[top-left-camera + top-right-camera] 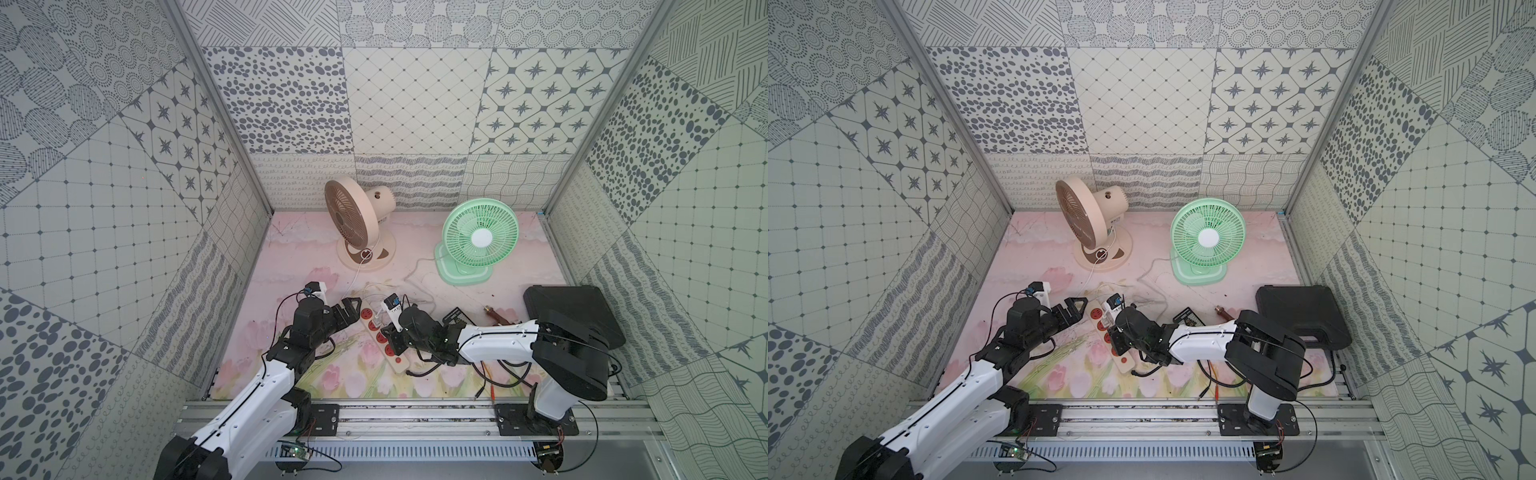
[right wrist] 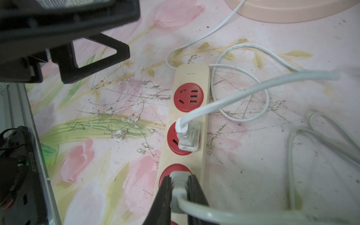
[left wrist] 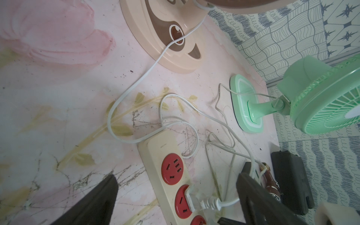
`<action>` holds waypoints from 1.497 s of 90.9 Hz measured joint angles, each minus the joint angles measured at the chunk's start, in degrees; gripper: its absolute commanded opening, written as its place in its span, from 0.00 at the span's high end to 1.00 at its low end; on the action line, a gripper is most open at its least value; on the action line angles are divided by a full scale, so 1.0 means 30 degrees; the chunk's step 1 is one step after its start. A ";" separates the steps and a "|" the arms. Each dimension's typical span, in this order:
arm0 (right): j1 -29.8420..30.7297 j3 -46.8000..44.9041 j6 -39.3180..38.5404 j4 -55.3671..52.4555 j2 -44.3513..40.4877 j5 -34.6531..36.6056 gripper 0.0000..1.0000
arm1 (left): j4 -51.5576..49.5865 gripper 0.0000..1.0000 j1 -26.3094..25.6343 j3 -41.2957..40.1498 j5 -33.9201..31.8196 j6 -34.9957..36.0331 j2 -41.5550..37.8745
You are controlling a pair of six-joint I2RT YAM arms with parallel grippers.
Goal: Plug the desk fan into the power strip
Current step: Insert the plug into the socket.
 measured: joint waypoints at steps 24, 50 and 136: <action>0.0044 0.0495 0.0546 -0.0721 0.0168 0.0270 1.00 | 0.0605 0.01 0.0000 -0.0328 0.0000 -0.0007 -0.0291; 0.0780 0.0510 0.0423 -0.0736 0.0364 0.1800 1.00 | 0.1071 0.01 0.0000 -0.0612 -0.0036 -0.0066 -0.0452; 0.1515 0.0474 -0.2186 -0.0976 0.0393 0.2878 1.00 | 0.1151 0.00 0.0000 -0.0794 -0.0219 -0.0073 -0.0663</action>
